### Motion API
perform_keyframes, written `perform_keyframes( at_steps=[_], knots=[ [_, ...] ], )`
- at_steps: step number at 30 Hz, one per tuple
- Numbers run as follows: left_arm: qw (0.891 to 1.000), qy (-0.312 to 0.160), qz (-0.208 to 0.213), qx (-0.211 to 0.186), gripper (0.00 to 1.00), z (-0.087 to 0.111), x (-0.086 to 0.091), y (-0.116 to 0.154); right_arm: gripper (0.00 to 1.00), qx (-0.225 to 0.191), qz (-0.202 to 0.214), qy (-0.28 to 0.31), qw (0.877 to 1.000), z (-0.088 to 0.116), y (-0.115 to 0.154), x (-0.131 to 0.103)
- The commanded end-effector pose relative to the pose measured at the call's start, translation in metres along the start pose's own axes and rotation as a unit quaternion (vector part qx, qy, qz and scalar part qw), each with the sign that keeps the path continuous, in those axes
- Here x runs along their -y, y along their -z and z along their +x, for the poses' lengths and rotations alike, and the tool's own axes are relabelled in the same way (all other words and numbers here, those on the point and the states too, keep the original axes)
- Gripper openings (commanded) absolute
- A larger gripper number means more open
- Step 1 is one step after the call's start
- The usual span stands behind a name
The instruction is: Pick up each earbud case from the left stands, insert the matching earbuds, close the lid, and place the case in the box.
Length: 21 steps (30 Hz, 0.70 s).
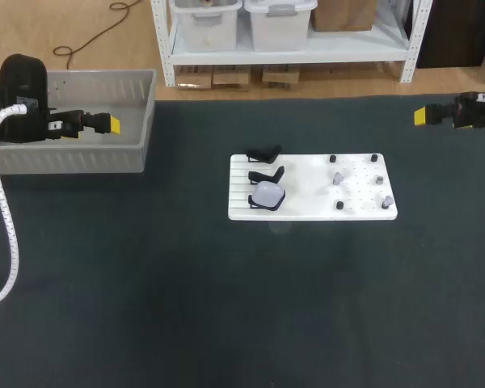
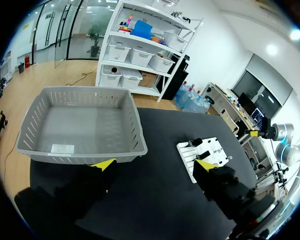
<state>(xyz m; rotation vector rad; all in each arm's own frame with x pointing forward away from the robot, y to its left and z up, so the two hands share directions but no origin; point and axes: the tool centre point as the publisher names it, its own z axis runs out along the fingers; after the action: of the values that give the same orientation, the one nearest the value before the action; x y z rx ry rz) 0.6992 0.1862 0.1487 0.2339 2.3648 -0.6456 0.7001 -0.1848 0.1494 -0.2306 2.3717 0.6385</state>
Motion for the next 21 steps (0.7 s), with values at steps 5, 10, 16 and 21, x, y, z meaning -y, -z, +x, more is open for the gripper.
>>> perform_keyframes(
  at_steps=[5,10,16,21],
  knots=[
    [1.0,0.001,-0.003,-0.002,1.0,-0.001,0.0012,0.0,1.0,-0.001,0.0,0.0,1.0,-0.0002,0.0003,0.0],
    [1.0,0.001,-0.003,-0.002,1.0,-0.001,0.0012,0.0,1.0,-0.001,0.0,0.0,1.0,-0.0002,0.0003,0.0],
    [1.0,0.001,-0.003,-0.002,1.0,-0.001,0.0012,0.0,1.0,-0.001,0.0,0.0,1.0,-0.0002,0.0003,0.0],
    [1.0,-0.01,0.008,0.001,1.0,-0.0015,0.0037,0.0009,1.0,-0.001,0.0,0.0,1.0,-0.0002,0.0003,0.0]
  ],
)
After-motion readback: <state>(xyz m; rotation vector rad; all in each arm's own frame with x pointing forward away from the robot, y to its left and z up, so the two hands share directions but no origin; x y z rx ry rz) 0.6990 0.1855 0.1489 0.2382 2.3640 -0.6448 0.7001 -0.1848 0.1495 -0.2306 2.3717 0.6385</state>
